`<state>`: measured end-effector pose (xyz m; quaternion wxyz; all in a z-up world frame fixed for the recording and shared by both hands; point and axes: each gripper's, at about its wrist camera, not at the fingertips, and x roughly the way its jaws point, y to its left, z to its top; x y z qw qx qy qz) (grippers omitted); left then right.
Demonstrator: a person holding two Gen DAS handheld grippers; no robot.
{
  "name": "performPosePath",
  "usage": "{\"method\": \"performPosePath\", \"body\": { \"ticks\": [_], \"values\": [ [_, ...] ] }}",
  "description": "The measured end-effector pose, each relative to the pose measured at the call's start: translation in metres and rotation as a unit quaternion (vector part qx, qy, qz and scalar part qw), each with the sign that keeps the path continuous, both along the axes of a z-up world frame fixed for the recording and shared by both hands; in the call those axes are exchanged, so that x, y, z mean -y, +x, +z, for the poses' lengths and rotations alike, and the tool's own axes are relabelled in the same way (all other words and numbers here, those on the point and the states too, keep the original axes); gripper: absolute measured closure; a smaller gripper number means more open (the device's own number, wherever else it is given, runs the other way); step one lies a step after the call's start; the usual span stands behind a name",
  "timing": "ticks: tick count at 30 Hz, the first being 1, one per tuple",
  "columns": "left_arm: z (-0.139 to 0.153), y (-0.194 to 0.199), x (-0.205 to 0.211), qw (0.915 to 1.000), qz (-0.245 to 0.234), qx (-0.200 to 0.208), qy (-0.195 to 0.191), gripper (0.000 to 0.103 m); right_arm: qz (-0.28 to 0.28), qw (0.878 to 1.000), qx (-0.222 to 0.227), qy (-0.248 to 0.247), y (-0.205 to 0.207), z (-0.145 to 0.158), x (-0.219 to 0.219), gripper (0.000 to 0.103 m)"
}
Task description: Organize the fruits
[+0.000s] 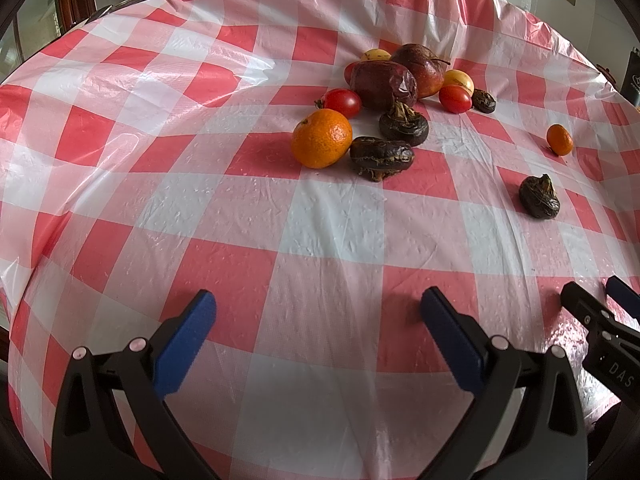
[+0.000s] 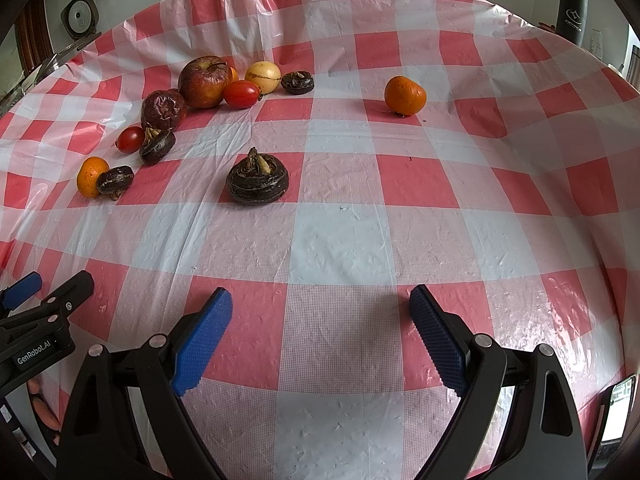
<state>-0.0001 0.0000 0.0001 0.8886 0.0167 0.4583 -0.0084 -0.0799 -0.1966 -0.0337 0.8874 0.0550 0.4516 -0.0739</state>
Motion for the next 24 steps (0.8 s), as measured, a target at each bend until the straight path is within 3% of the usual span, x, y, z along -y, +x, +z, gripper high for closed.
{"method": "performPosePath", "body": {
  "ticks": [24],
  "values": [
    [0.0005, -0.0011, 0.0, 1.0, -0.007, -0.006, 0.001, 0.001, 0.0, 1.0, 0.0, 0.0, 0.0, -0.0004, 0.0005, 0.016]
  ]
}}
